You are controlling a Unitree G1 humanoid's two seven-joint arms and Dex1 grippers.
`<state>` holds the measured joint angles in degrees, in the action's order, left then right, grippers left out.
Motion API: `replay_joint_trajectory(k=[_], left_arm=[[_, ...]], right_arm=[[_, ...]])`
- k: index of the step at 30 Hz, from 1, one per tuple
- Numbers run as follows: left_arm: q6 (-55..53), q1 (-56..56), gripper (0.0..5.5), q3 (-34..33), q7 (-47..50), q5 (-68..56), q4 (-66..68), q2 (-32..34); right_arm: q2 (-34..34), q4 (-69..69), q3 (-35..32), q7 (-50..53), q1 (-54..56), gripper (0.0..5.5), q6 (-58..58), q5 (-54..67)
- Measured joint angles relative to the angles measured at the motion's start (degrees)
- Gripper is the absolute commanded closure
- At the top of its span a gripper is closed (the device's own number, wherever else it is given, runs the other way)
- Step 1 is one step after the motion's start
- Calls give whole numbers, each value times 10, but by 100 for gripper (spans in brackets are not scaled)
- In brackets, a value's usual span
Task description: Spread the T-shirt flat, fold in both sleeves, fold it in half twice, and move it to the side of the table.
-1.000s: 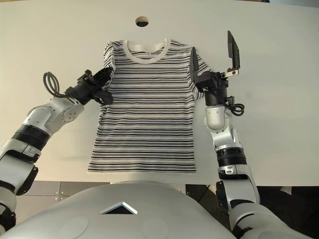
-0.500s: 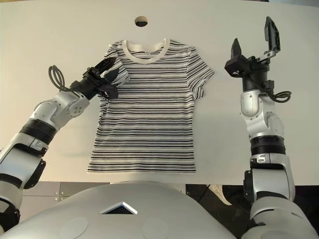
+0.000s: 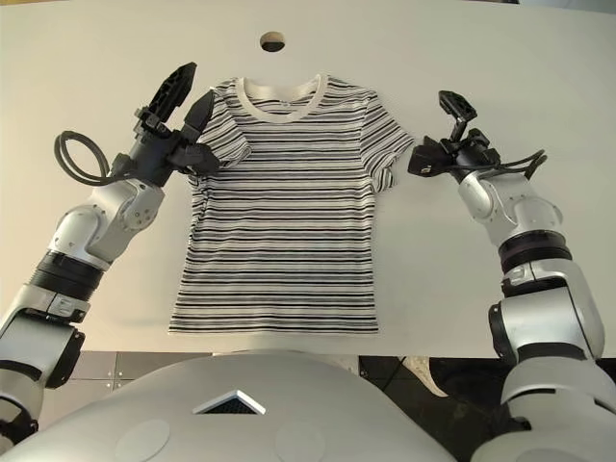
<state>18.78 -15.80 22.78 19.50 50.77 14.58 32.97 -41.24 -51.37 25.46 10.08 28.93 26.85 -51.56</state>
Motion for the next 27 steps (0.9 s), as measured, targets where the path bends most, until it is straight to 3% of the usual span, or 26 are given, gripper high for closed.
replay_joint_trajectory(k=[15, 22, 27], left_arm=[[-8, 23, 296, -31, 11, -5, -16, 0], [-8, 25, 292, -31, 11, -5, -16, -4], [-8, 25, 292, -31, 11, -6, -16, -7]], right_arm=[[20, -14, 69, 24, 35, 93, 11, -5], [25, -21, 84, 28, 37, 205, 11, -5], [19, -9, 90, 18, 26, 314, 27, 1]])
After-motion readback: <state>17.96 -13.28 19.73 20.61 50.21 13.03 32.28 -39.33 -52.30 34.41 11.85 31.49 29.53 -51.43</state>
